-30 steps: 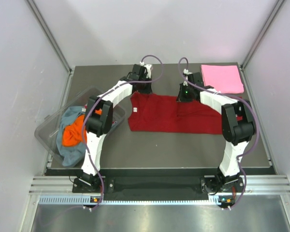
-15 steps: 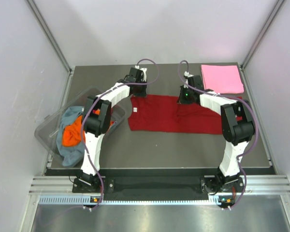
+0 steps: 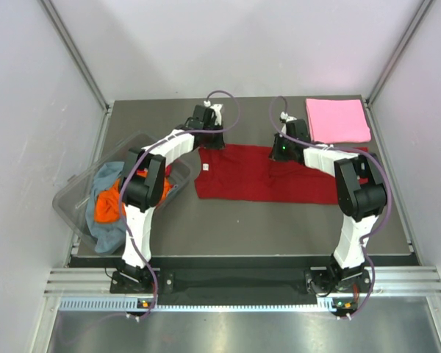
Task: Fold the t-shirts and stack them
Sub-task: Fold the tshirt
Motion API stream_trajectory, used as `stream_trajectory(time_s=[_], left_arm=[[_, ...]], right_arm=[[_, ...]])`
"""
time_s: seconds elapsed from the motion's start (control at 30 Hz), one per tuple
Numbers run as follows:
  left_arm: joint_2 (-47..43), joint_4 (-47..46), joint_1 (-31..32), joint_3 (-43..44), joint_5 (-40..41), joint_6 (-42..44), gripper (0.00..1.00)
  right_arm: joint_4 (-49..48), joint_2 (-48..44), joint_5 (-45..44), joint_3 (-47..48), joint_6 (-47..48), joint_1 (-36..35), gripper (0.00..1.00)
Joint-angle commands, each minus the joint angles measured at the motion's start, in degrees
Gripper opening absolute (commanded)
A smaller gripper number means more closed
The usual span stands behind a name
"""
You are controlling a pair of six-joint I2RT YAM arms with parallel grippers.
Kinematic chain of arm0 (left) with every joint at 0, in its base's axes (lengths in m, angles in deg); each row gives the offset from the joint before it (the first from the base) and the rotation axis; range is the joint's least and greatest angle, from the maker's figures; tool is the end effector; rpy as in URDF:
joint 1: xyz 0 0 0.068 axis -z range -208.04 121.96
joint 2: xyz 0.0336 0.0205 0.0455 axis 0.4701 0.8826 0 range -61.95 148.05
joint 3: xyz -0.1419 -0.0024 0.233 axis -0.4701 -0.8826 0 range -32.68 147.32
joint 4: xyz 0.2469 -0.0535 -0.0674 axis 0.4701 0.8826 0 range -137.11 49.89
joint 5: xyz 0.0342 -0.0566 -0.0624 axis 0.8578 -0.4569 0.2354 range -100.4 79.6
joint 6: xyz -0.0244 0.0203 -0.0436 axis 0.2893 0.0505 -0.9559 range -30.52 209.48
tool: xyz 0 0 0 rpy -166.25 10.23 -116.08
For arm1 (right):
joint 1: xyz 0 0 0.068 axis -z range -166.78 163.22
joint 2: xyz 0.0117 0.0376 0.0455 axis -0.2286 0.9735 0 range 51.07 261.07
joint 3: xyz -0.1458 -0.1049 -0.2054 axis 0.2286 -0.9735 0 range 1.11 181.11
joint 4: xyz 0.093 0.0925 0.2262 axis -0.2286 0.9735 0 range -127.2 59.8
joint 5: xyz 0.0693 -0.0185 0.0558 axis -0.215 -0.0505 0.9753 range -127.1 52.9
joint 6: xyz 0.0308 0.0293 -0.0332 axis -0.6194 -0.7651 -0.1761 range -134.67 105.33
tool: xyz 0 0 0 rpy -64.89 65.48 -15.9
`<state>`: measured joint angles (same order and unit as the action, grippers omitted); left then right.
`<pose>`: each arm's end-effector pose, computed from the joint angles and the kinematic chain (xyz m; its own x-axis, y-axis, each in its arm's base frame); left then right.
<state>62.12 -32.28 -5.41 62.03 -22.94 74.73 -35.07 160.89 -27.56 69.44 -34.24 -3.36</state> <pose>0.4483 -0.1952 0.1886 -0.7544 0.0452 -0.6548 0.3384 0.8817 -0.3289 0.3930 0.1232 0.1692 -0.7558 0.1198 -0.6437 -0.1519 0.9243 0.3503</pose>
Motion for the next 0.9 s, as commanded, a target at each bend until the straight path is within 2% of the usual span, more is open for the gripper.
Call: stream_trajectory(time_s=[0.0, 0.37, 0.6, 0.7, 0.73, 0.87], left_arm=[[-3.93, -7.53, -0.31, -0.67, -4.34, -1.25, 0.0], [2.49, -1.65, -0.31, 6.79, 0.49, -1.34, 0.0], [4.42, 0.29, -0.31, 8.55, 1.99, -1.25, 0.02], [4.95, 0.64, -0.31, 8.47, 1.99, -1.69, 0.12], [5.21, 0.9, -0.31, 8.64, 2.68, -1.87, 0.18], [4.08, 3.01, -0.31, 9.08, 6.55, -2.04, 0.25]], right_arm=[[-5.38, -3.21, 0.13, -0.74, -0.11, 0.76, 0.0], [-5.3, -4.26, -1.72, -1.71, -1.52, 0.67, 0.0], [-5.03, -5.32, -2.77, -2.86, -2.84, 0.76, 0.01], [-4.42, -5.41, -3.21, -3.03, -3.28, 0.67, 0.04], [-4.24, -5.58, -3.21, -3.03, -3.54, 0.76, 0.06], [-2.32, -6.81, -4.0, -2.34, -3.98, 0.76, 0.15]])
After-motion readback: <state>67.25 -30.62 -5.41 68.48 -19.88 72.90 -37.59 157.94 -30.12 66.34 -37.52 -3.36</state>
